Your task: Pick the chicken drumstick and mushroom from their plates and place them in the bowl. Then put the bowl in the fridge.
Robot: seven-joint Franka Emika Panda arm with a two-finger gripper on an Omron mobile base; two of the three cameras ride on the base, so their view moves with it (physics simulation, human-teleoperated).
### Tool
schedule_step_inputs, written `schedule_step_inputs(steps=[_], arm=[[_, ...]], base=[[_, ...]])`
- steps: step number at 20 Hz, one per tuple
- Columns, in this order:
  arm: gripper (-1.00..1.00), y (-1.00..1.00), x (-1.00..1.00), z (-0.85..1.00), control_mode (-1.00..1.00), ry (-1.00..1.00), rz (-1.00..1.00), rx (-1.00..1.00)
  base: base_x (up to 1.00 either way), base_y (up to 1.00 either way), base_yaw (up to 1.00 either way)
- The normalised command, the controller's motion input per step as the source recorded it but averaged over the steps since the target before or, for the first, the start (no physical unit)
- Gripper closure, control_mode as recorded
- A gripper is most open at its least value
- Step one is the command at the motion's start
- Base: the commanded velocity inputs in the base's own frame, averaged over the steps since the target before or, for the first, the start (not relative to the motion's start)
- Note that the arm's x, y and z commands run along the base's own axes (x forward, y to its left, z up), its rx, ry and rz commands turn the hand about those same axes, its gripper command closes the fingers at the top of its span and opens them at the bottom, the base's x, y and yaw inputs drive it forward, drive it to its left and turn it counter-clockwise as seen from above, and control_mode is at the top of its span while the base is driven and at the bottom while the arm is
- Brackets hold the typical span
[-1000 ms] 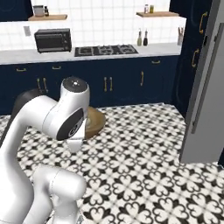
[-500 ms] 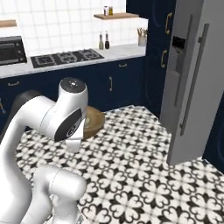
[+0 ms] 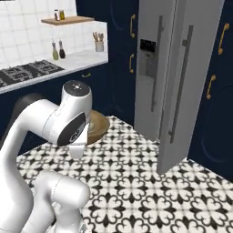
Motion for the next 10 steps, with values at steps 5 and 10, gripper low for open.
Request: schedule_step_inputs(steps=[5, 10], arm=[[1.00, 0.00, 0.00, 0.00, 1.00, 0.00, 0.00, 0.00], [1.00, 0.00, 0.00, 0.00, 1.00, 0.00, 0.00, 0.00]], base=[[1.00, 1.00, -0.55], [1.00, 1.00, -0.56]])
